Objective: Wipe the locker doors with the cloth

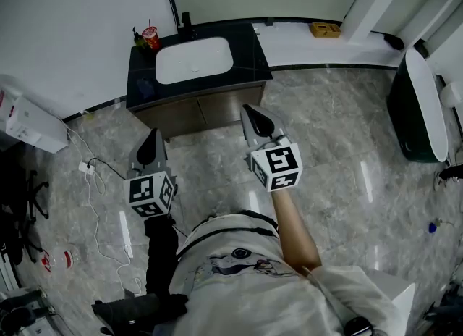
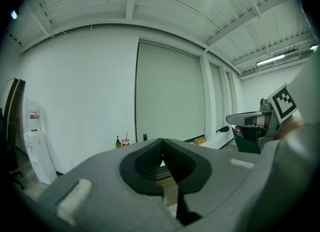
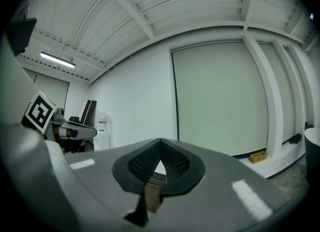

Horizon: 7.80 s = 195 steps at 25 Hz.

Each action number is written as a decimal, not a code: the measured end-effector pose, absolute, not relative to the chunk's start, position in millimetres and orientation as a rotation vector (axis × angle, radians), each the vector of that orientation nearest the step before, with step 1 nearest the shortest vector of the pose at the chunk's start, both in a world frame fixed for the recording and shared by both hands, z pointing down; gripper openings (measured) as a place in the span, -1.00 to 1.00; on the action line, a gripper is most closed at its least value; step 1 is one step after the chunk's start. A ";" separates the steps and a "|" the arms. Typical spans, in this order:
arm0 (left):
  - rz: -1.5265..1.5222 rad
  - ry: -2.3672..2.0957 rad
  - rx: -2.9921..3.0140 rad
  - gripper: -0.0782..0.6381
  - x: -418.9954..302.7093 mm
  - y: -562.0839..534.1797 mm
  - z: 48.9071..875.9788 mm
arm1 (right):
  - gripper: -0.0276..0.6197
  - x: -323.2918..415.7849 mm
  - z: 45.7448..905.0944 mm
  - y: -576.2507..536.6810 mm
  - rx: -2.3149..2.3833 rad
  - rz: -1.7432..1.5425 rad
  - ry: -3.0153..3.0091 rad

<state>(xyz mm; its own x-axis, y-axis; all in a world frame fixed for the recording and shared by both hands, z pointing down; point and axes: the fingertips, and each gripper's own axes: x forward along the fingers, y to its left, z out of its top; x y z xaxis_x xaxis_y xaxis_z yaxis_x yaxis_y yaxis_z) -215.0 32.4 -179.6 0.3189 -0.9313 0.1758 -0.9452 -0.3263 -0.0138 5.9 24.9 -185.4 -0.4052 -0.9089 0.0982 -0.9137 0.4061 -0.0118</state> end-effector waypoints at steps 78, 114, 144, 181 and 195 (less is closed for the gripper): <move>1.036 -1.434 1.836 -0.23 -400.1 -349.6 198.7 | -0.90 -37.6 -56.2 -232.7 1.405 0.345 -2.315; 0.871 -1.451 1.697 -0.58 -400.1 -355.8 236.1 | -0.90 -42.6 -28.6 -228.2 1.442 0.461 -2.290; 0.772 -1.384 2.195 -0.60 -311.7 -342.4 110.2 | -0.90 -33.7 -28.4 -216.8 1.527 0.479 -2.321; 0.756 -1.302 2.838 -0.59 32.9 -154.7 -50.0 | -0.90 211.3 -65.8 -76.7 1.719 0.251 -2.470; 0.949 -1.065 3.239 -0.59 68.3 -167.9 116.2 | -0.90 210.0 117.1 -95.2 1.737 0.116 -2.471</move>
<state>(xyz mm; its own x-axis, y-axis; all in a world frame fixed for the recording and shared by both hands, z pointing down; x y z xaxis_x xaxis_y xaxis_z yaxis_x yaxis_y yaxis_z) 68.3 -167.9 116.2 0.6880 -0.6330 0.3550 -0.4252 -0.7480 -0.5096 210.0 -95.2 117.1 -0.3348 -0.9317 0.1405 -0.9408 0.3389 0.0055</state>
